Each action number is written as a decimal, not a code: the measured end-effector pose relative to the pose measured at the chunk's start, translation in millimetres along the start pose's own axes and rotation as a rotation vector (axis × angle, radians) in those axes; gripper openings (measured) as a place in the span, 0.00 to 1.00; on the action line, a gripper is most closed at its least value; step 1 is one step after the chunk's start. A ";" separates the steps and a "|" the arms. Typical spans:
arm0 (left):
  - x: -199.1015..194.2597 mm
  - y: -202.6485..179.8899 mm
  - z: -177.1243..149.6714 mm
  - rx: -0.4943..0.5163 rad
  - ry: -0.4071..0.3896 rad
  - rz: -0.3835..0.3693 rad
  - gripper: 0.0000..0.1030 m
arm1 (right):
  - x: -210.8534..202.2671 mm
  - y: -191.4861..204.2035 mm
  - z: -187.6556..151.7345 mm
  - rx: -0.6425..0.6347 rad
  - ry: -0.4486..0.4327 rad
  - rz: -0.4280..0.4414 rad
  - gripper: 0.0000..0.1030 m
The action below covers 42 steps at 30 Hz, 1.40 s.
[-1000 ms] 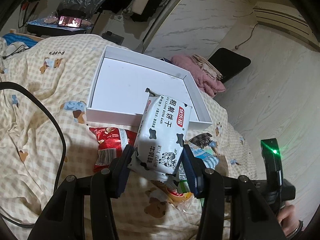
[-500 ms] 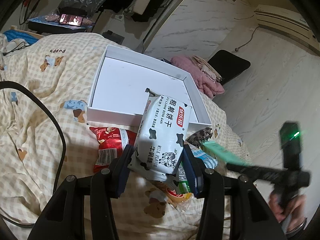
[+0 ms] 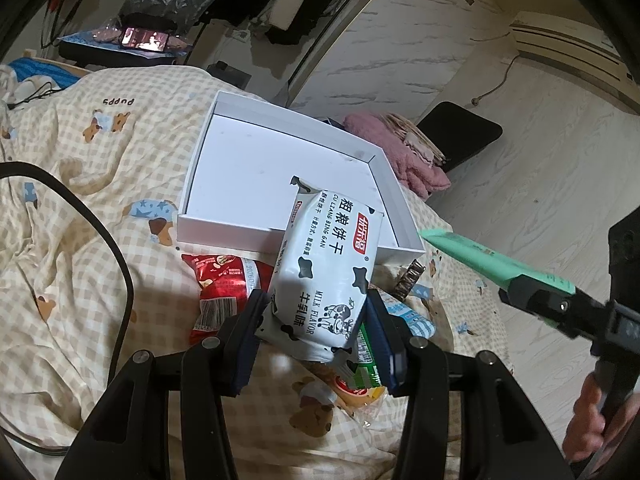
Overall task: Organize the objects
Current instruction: 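Lift the green tube with the right gripper and carry it toward the white box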
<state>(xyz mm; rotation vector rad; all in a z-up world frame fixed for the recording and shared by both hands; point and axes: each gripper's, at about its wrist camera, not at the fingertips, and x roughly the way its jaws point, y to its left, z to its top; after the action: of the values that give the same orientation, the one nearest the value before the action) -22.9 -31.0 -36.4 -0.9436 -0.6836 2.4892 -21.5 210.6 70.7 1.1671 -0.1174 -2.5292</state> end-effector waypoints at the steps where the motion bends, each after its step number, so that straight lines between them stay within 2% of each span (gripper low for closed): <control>1: -0.4 0.4 0.3 -0.003 -0.002 0.001 0.51 | 2.5 5.4 -2.7 -0.010 -0.009 0.018 0.40; 3: -1.1 1.6 0.9 -0.009 -0.007 0.001 0.51 | 6.3 14.8 -7.2 -0.043 -0.039 0.059 0.40; 7: -1.2 4.9 1.5 -0.025 -0.007 0.012 0.51 | 17.9 25.8 -15.1 -0.080 -0.085 0.078 0.40; 17: 1.9 12.6 1.1 -0.066 0.001 0.027 0.51 | 41.0 20.5 -26.4 -0.060 -0.055 0.143 0.40; 23: 3.1 13.9 0.6 -0.076 0.006 0.032 0.51 | 40.1 15.7 -26.3 -0.045 -0.048 0.130 0.40; 31: -6.0 15.8 3.2 -0.084 -0.032 0.036 0.51 | 38.6 14.7 -25.3 -0.034 -0.047 0.178 0.40; 35: -20.3 20.1 10.3 -0.092 -0.074 0.041 0.51 | 22.6 15.9 -15.3 -0.008 -0.039 0.214 0.40; 42: -50.0 19.2 25.9 -0.088 -0.149 0.048 0.51 | -16.9 29.8 17.7 -0.030 -0.152 0.247 0.40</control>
<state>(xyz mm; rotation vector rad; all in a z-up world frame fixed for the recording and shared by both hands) -9.5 -79.9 -5.1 -0.8199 -0.8338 2.6098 -16.3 187.4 101.1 0.8883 -0.2445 -2.3880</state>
